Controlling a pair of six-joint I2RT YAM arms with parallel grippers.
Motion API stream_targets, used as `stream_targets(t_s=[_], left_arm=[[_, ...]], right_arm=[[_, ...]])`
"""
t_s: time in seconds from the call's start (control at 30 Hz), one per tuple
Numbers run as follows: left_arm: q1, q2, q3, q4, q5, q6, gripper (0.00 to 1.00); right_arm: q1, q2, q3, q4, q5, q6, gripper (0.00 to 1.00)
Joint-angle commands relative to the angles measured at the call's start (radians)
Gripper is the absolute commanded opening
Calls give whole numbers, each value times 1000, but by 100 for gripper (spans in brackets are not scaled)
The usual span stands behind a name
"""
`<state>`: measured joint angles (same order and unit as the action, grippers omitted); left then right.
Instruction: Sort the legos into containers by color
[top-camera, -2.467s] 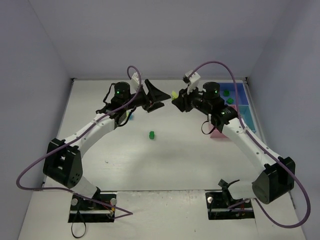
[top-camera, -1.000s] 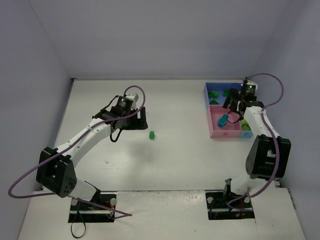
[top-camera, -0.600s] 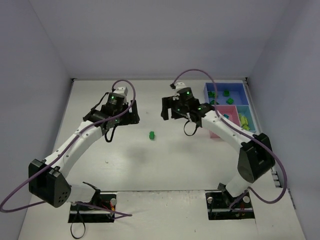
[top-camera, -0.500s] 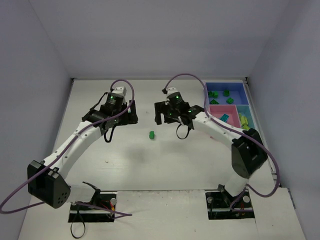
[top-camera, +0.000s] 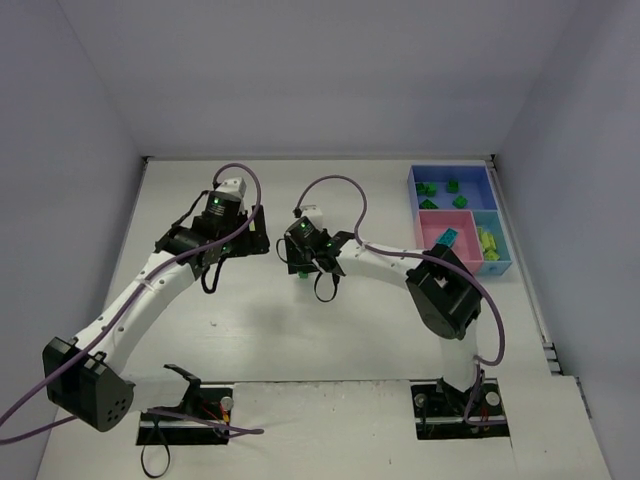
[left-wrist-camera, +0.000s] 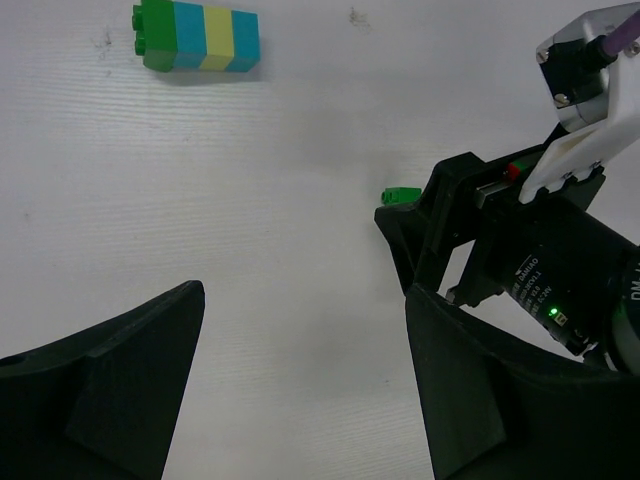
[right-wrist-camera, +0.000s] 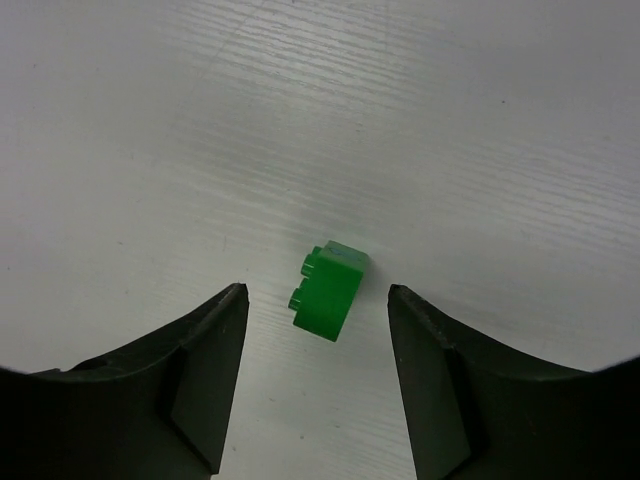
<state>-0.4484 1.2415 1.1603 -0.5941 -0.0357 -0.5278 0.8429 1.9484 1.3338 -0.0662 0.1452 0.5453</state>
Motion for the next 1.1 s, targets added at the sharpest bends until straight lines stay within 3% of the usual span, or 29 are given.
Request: stream_targets(t_s=[0.0,0.17,0.37,0.4,0.43,0.6,0.8,0.87,1.07], left_arm=[[5,-22,-1,7,-21,-6,75],[5,-27,-8,10,-23,-3,75],[5,-11,-7,13,-20,0,75],[7,-11,-7,16,-20,0,75],[7,-8,-7,14,-20,0,75],[7,6,-2,19,-39,17,75],[23,53,16,30,-36,20,75],[30,67,24,39,-33,22,75],[68,142,70,91,61,119,75]], right_arm=[[12,20,54,26,83,48,54],[12,58,68,28,96,44,46],[-5,61,77,28,93,19,17],[-16,44,77,26,97,15,4],[-25,31,70,28,112,-1,0],[-161,-121,42,35,128,-125,0],[-496,-221,68,51,50,-315,0],[-621,-214,105,54,-30,-349,3],[-824,-71,215,57,-196,-349,15]])
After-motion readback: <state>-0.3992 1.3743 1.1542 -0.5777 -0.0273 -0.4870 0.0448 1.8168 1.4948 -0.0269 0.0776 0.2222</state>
